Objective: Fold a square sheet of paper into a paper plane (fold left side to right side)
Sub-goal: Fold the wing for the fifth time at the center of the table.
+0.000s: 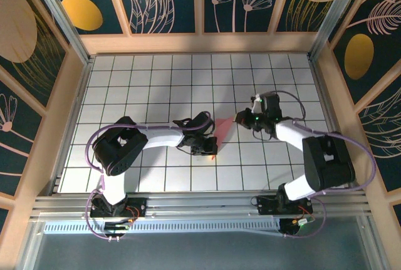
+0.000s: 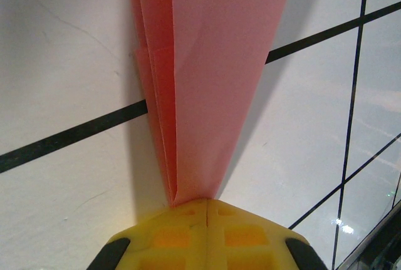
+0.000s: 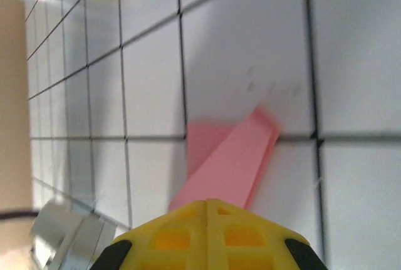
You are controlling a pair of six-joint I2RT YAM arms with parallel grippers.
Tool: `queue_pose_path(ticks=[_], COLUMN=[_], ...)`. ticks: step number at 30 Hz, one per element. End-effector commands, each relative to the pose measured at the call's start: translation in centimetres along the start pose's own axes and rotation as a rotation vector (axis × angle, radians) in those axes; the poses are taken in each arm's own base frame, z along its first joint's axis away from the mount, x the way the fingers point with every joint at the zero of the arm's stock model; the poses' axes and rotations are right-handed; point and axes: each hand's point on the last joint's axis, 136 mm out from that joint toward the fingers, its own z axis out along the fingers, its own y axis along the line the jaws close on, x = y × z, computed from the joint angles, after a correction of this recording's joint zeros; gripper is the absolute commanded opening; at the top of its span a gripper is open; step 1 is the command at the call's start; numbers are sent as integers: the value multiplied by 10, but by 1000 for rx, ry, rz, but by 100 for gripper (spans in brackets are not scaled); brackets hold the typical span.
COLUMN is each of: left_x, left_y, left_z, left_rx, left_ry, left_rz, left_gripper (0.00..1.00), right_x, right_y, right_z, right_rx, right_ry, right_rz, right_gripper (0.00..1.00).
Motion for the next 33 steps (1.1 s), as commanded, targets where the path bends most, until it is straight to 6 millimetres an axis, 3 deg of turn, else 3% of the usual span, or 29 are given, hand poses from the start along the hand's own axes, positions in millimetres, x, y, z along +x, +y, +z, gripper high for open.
queue_pose_path(ticks=[1,8,23,33], left_x=[31,31,31,28], left_y=[62,62,62,57], left_z=[12,12,12,9], left_rx=[-224,-225,-226,-210], left_ry=[94,93,94,75], left_rz=[-77,-74,-75,-71], left_gripper=[0,0,0,0], right_x=[40,80,86,111], right_y=[12,23,25,-12], right_z=[5,25,49,57], right_rx=[-51,-96,-90,38], right_ry=[75,159,201,279], right_rz=[86,139,142,215], right_gripper=[0,0,0,0])
